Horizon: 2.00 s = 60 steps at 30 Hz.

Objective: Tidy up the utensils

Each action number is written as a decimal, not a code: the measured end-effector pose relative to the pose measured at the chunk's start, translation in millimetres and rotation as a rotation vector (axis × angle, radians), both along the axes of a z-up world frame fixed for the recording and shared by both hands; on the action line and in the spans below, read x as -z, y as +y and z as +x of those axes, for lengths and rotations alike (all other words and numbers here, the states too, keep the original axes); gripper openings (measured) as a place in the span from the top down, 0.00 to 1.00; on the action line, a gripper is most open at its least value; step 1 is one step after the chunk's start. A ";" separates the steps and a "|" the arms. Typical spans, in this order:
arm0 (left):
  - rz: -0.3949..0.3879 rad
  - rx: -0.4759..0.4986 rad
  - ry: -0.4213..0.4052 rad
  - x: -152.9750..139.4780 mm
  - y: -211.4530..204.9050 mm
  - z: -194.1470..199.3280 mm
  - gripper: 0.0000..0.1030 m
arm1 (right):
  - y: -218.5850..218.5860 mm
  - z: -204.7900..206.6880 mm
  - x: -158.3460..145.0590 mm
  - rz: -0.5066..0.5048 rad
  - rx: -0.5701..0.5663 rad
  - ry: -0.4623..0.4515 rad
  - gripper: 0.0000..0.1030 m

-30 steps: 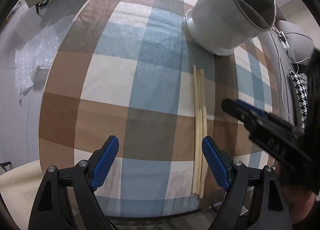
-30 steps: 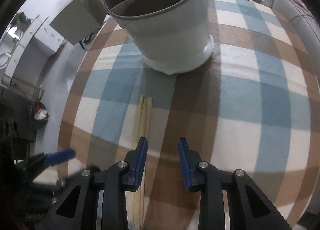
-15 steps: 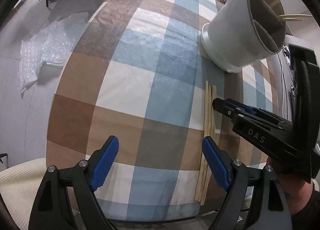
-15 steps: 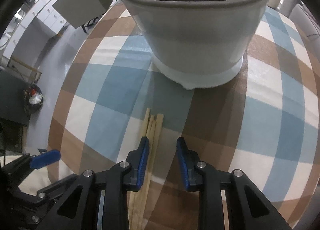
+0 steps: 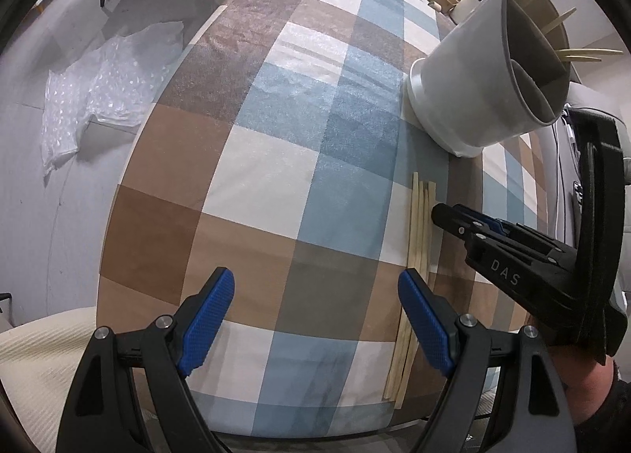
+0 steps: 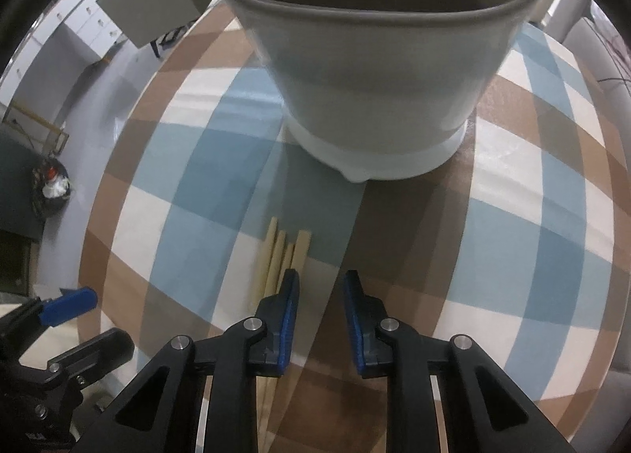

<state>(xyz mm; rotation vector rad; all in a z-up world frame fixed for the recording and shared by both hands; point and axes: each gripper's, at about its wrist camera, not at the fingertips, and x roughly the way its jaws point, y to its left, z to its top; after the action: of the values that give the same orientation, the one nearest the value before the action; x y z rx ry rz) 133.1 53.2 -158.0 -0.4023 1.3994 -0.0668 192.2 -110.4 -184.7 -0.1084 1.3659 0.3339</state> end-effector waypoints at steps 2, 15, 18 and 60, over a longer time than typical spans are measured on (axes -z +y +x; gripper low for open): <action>-0.005 -0.008 0.006 0.6 1.3 0.7 0.21 | 4.7 1.0 -0.3 0.005 -0.005 0.007 0.79; -0.006 -0.030 0.009 0.0 7.1 3.3 0.21 | 47.2 17.2 5.4 -0.126 -0.051 -0.037 0.77; -0.003 -0.032 0.008 0.5 7.7 3.7 0.21 | 54.2 21.7 6.1 -0.124 -0.050 -0.049 0.79; 0.252 0.085 0.051 28.5 -61.6 3.6 0.21 | -186.9 -84.0 -44.2 0.488 0.636 -0.085 1.00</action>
<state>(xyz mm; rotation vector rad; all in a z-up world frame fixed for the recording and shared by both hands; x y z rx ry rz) 136.7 -8.4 -186.6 -0.1359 1.4542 0.0512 108.2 -297.3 -140.5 0.6964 1.1315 0.1134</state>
